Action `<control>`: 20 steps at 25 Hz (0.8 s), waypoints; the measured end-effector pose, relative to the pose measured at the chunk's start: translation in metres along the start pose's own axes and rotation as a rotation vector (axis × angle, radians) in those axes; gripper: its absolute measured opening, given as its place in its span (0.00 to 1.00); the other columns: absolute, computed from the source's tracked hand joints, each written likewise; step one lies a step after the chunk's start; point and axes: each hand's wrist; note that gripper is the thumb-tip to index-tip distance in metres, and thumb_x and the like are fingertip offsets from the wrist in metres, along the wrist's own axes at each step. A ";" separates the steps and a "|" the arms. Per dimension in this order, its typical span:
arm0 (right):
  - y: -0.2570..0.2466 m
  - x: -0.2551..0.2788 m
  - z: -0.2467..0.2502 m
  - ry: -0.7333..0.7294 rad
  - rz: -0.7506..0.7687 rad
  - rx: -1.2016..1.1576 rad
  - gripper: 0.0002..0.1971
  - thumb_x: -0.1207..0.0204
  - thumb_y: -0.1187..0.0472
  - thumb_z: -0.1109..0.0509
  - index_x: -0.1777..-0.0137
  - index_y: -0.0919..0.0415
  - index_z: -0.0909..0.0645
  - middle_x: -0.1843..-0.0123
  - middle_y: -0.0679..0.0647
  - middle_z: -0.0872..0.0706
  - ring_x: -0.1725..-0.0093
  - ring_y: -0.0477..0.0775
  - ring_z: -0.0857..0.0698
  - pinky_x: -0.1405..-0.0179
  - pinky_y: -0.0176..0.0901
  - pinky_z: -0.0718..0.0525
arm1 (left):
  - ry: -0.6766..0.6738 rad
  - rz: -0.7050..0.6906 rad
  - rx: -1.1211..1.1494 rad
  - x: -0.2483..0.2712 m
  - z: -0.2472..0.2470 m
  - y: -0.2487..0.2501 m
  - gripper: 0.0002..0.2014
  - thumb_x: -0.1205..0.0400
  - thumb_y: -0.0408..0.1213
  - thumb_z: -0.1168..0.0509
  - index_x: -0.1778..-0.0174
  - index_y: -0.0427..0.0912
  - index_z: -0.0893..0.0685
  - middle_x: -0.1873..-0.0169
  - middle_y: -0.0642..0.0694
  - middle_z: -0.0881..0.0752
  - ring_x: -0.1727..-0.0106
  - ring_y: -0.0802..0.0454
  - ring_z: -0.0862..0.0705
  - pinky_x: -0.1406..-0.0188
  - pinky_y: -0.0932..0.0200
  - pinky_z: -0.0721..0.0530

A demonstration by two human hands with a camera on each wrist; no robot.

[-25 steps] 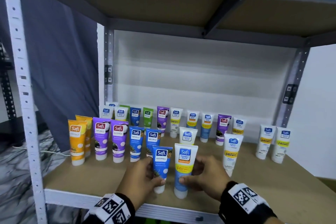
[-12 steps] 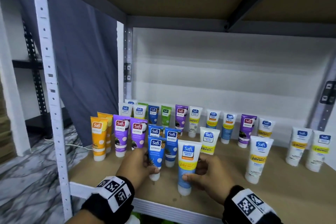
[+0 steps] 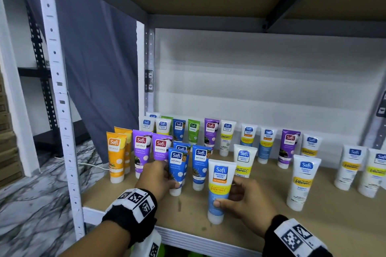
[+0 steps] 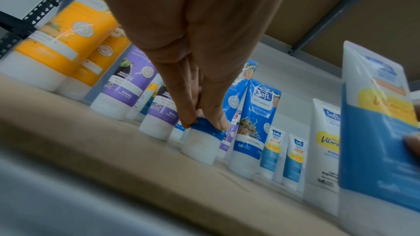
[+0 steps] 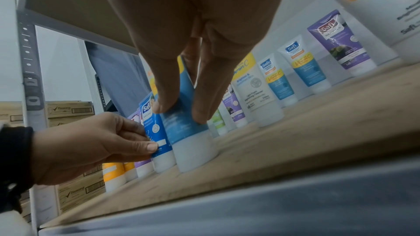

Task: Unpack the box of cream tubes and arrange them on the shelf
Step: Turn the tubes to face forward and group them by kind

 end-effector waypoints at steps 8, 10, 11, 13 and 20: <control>-0.003 0.001 0.000 0.002 -0.012 0.012 0.17 0.37 0.59 0.15 0.49 0.53 0.13 0.54 0.47 0.08 0.56 0.45 0.09 0.65 0.34 0.17 | 0.006 -0.002 -0.005 -0.005 -0.003 -0.002 0.21 0.35 0.38 0.18 0.47 0.46 0.13 0.57 0.54 0.10 0.58 0.61 0.15 0.58 0.67 0.20; -0.004 0.001 0.000 0.004 -0.019 0.005 0.17 0.37 0.60 0.15 0.49 0.53 0.13 0.55 0.48 0.08 0.56 0.45 0.09 0.65 0.35 0.16 | 0.007 0.000 -0.010 -0.007 -0.004 -0.004 0.21 0.35 0.40 0.18 0.46 0.46 0.12 0.57 0.54 0.10 0.57 0.61 0.14 0.57 0.66 0.19; -0.004 0.001 0.000 0.002 -0.022 0.003 0.17 0.37 0.61 0.15 0.49 0.53 0.13 0.55 0.48 0.08 0.56 0.45 0.09 0.65 0.35 0.16 | 0.007 0.003 -0.016 -0.007 -0.004 -0.004 0.21 0.35 0.40 0.18 0.46 0.46 0.12 0.57 0.54 0.10 0.57 0.61 0.14 0.57 0.65 0.18; -0.004 0.001 0.000 -0.003 -0.023 0.006 0.17 0.37 0.61 0.15 0.49 0.54 0.13 0.54 0.48 0.08 0.56 0.45 0.09 0.64 0.34 0.16 | 0.002 0.000 -0.020 -0.007 -0.004 -0.004 0.22 0.35 0.40 0.18 0.46 0.47 0.13 0.57 0.55 0.10 0.57 0.61 0.14 0.56 0.64 0.16; -0.003 0.001 0.000 0.008 -0.025 0.022 0.17 0.38 0.59 0.15 0.49 0.54 0.13 0.55 0.49 0.08 0.57 0.47 0.09 0.64 0.35 0.16 | -0.013 -0.010 -0.034 -0.005 -0.002 0.000 0.22 0.33 0.40 0.19 0.44 0.45 0.14 0.54 0.52 0.10 0.54 0.57 0.13 0.53 0.63 0.17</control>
Point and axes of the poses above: each hand's wrist, its own x-axis away from the middle knuckle, its own z-axis out of the back of the hand, y = z × x
